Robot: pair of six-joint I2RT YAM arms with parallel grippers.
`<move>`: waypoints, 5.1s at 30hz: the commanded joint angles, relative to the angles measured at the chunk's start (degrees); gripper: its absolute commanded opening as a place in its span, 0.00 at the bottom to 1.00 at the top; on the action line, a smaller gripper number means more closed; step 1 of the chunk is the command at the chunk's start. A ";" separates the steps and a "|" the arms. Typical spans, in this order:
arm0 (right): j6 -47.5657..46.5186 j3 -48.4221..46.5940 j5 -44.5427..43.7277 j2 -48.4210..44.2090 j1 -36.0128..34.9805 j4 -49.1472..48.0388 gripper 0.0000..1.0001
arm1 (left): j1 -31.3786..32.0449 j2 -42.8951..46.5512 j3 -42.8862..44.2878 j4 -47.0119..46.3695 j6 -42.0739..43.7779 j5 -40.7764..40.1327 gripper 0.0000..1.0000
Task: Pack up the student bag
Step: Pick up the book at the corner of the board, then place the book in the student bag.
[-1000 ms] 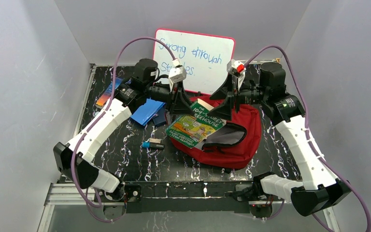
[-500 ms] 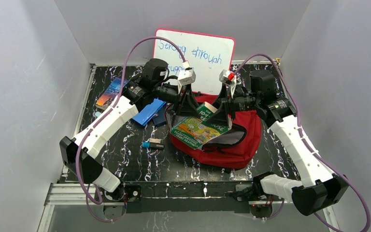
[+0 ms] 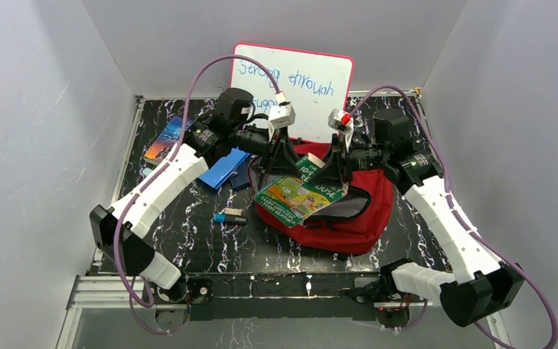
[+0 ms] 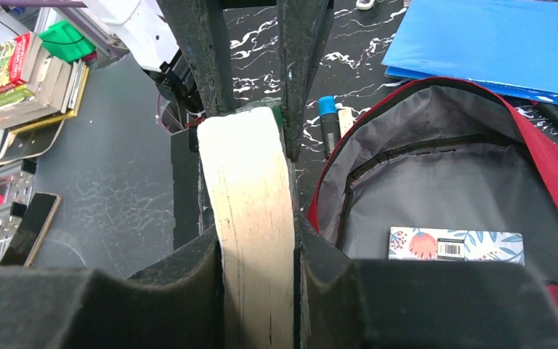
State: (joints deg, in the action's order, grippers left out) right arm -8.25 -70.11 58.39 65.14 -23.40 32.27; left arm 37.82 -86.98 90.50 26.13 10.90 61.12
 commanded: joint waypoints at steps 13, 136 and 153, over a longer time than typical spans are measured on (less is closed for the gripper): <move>20.36 8.92 -18.26 -19.20 0.08 -28.64 0.00 | -0.12 17.51 -14.80 -28.44 -13.73 -21.66 0.92; 40.86 14.52 -72.49 -13.04 0.19 16.65 0.78 | -15.67 10.33 -23.44 -27.98 -39.10 -17.59 0.00; 40.26 29.13 -67.47 -18.77 0.22 0.61 0.77 | -15.67 6.80 -25.14 -30.09 -40.60 -14.63 0.00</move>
State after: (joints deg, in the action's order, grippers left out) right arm 31.31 -44.56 -12.16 50.19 -23.38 42.72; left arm 22.20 -80.49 65.17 -0.21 -29.21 43.62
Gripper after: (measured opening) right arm 0.781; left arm 0.261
